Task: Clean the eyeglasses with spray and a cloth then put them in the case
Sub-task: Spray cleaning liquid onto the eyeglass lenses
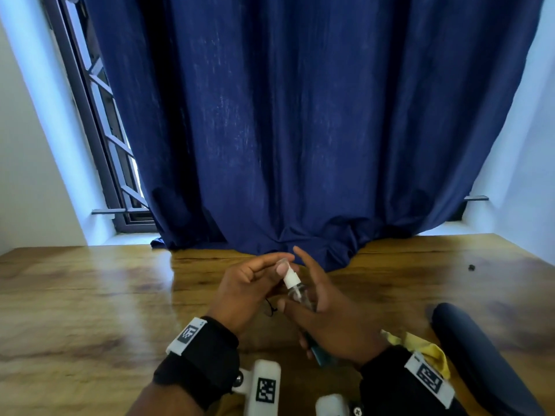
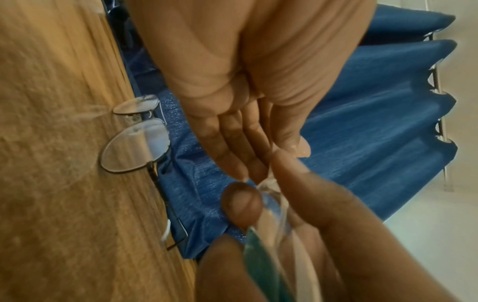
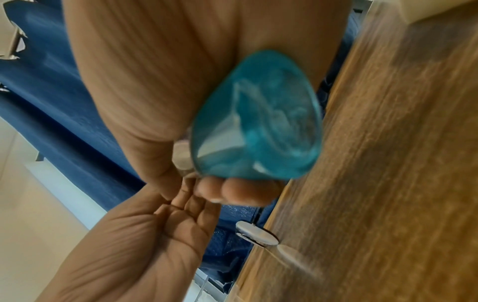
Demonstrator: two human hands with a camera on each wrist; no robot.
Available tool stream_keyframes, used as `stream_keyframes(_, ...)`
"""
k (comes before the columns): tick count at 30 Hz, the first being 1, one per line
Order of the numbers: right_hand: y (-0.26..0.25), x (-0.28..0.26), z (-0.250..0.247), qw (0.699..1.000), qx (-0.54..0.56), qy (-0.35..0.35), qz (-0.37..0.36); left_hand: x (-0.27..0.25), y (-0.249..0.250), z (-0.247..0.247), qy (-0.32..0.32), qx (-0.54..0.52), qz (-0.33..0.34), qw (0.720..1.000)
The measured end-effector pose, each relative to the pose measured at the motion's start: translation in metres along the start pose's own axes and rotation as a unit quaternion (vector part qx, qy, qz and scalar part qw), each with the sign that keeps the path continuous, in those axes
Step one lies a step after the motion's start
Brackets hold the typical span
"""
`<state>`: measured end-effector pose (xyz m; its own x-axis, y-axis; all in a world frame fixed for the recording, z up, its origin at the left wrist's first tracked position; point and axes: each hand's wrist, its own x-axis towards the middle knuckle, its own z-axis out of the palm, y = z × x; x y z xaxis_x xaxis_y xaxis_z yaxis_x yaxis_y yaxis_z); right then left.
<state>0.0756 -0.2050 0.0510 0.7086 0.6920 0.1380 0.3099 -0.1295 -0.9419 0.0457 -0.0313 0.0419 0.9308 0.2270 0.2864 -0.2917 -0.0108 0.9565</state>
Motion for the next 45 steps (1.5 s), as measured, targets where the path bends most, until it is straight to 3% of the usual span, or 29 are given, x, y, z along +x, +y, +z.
stream_keyframes(7,0.0,-0.002,-0.005,0.98,0.173,-0.092,-0.016,-0.006,0.008,0.005,-0.037,-0.024,0.017,0.999)
stream_keyframes(11,0.002,-0.002,-0.01,0.978,0.192,-0.082,-0.022,-0.009,0.008,0.016,-0.028,-0.042,0.015,0.999)
stream_keyframes(14,0.002,0.0,-0.02,0.984,0.176,-0.006,-0.008,-0.009,0.008,0.019,0.006,-0.025,0.02,0.999)
stream_keyframes(19,0.011,0.002,-0.053,0.965,0.124,0.229,-0.043,-0.003,0.004,0.003,0.122,-0.014,0.025,0.992)
stream_keyframes(24,0.024,0.001,-0.068,0.954,-0.03,0.29,-0.061,0.001,-0.001,-0.016,0.225,0.03,-0.033,0.973)
stream_keyframes(29,0.036,0.003,-0.069,0.946,-0.1,0.307,0.01,0.005,-0.01,-0.042,0.269,0.116,-0.146,0.945)
stream_keyframes(34,0.039,0.003,-0.071,0.939,-0.12,0.319,0.051,0.002,-0.015,-0.046,0.213,0.14,-0.245,0.935)
stream_keyframes(45,0.038,0.008,-0.068,0.927,-0.067,0.365,0.061,0.002,-0.009,-0.037,0.168,0.204,-0.25,0.932)
